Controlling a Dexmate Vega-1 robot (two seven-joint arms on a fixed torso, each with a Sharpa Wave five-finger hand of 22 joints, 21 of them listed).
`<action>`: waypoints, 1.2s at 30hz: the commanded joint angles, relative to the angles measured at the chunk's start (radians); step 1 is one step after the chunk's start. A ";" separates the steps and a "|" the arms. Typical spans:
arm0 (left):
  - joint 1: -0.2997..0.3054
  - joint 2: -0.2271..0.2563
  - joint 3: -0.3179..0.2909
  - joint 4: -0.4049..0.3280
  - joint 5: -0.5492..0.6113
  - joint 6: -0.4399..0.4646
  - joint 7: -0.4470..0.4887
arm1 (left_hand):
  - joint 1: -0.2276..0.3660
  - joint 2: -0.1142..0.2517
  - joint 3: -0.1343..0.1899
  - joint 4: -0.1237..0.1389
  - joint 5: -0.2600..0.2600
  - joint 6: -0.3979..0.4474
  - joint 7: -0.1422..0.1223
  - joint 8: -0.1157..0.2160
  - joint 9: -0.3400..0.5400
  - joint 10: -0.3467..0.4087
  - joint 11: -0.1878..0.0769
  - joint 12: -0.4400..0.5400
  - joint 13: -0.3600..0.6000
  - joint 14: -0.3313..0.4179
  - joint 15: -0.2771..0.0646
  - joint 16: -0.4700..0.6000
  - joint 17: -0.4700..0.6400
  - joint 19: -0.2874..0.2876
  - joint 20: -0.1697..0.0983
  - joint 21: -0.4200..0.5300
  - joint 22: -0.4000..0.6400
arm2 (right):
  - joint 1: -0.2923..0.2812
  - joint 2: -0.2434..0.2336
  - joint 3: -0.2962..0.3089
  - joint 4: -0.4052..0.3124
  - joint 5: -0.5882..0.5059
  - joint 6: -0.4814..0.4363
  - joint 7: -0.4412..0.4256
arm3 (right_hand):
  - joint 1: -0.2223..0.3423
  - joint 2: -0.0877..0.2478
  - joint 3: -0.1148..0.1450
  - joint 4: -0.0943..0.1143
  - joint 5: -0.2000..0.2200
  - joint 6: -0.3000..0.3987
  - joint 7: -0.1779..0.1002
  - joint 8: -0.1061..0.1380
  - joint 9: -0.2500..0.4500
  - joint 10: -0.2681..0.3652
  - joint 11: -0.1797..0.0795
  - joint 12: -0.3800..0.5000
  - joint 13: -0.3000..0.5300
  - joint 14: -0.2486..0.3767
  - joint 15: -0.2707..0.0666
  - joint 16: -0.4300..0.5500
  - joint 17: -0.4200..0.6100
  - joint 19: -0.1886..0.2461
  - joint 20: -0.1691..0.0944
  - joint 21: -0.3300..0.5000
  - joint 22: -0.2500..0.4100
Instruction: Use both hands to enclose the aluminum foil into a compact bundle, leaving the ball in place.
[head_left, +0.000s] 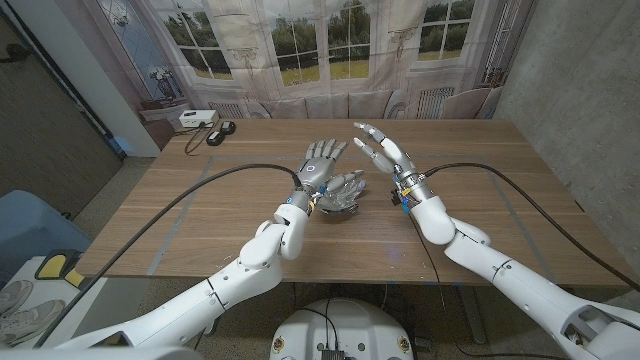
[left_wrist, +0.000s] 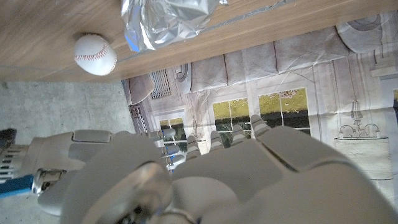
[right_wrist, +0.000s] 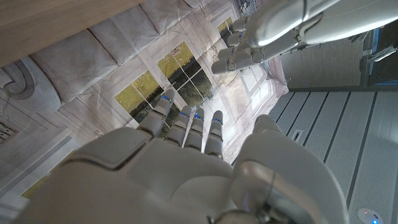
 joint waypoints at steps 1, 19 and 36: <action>0.087 0.046 -0.127 0.008 -0.262 -0.253 0.184 | -0.003 0.004 -0.001 -0.009 0.003 -0.014 0.000 -0.003 0.002 -0.021 0.007 0.003 -0.002 -0.015 0.007 0.004 -0.001 -0.099 0.000 0.008 0.004 | 0.028 0.076 0.033 0.108 0.187 0.137 0.097 | -0.015 -0.004 -0.006 0.005 0.000 0.006 -0.005 -0.002 0.000 -0.007 0.002 -0.006 -0.001 0.001 0.009 0.000 0.000 0.000 0.008 -0.003 0.002; 0.166 0.024 -0.252 0.152 -0.662 -0.749 0.203 | -0.023 0.005 -0.009 -0.009 0.004 0.045 -0.010 0.018 -0.006 0.048 -0.008 0.027 -0.029 0.035 -0.001 0.015 -0.010 -0.052 -0.002 0.021 0.003 | 0.056 0.172 0.082 0.268 0.614 0.283 0.412 | -0.054 -0.023 -0.027 0.017 0.006 0.003 -0.006 -0.006 -0.001 -0.018 0.002 -0.012 -0.005 -0.024 0.011 -0.010 -0.004 -0.016 0.016 -0.015 0.002; 0.204 -0.046 -0.334 0.272 -1.044 -0.987 -0.026 | -0.044 0.014 -0.014 -0.001 0.009 0.058 -0.012 0.014 -0.010 0.077 -0.014 0.032 -0.046 0.057 -0.009 0.016 -0.013 -0.030 -0.001 0.023 0.002 | 0.092 0.263 0.170 0.398 0.736 0.304 0.465 | -0.080 -0.035 -0.042 0.025 0.013 0.023 0.002 -0.001 -0.002 0.001 0.017 -0.006 -0.008 -0.021 -0.006 -0.010 -0.011 -0.025 0.011 -0.024 0.002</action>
